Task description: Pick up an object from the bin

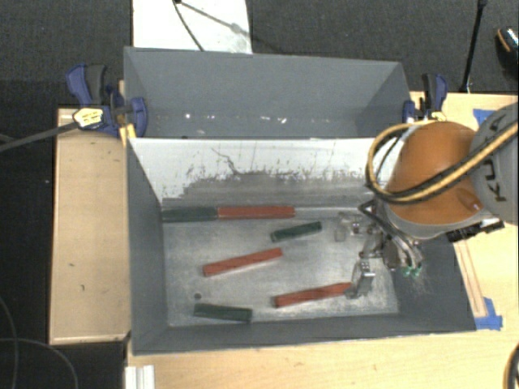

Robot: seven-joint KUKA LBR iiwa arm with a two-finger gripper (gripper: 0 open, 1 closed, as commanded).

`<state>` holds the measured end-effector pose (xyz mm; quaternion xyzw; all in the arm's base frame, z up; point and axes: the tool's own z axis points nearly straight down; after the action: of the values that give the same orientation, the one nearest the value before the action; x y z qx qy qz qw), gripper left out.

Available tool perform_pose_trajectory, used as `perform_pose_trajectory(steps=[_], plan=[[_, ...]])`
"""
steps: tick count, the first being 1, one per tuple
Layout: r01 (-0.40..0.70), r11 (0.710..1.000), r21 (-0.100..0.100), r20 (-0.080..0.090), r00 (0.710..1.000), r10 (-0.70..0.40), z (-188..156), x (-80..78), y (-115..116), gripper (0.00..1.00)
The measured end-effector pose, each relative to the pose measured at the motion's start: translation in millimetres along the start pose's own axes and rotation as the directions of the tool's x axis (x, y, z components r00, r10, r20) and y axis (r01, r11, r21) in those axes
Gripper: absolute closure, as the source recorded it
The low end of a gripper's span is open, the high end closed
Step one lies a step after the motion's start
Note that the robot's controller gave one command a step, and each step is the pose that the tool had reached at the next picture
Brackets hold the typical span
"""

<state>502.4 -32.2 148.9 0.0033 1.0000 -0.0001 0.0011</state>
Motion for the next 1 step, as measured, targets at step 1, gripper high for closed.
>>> perform_pose_trajectory(steps=[1], plan=[[-0.018, 1.000, -0.001, -0.008, 1.000, 0.018, 82.9, -3.6, 9.5, 0.00]])
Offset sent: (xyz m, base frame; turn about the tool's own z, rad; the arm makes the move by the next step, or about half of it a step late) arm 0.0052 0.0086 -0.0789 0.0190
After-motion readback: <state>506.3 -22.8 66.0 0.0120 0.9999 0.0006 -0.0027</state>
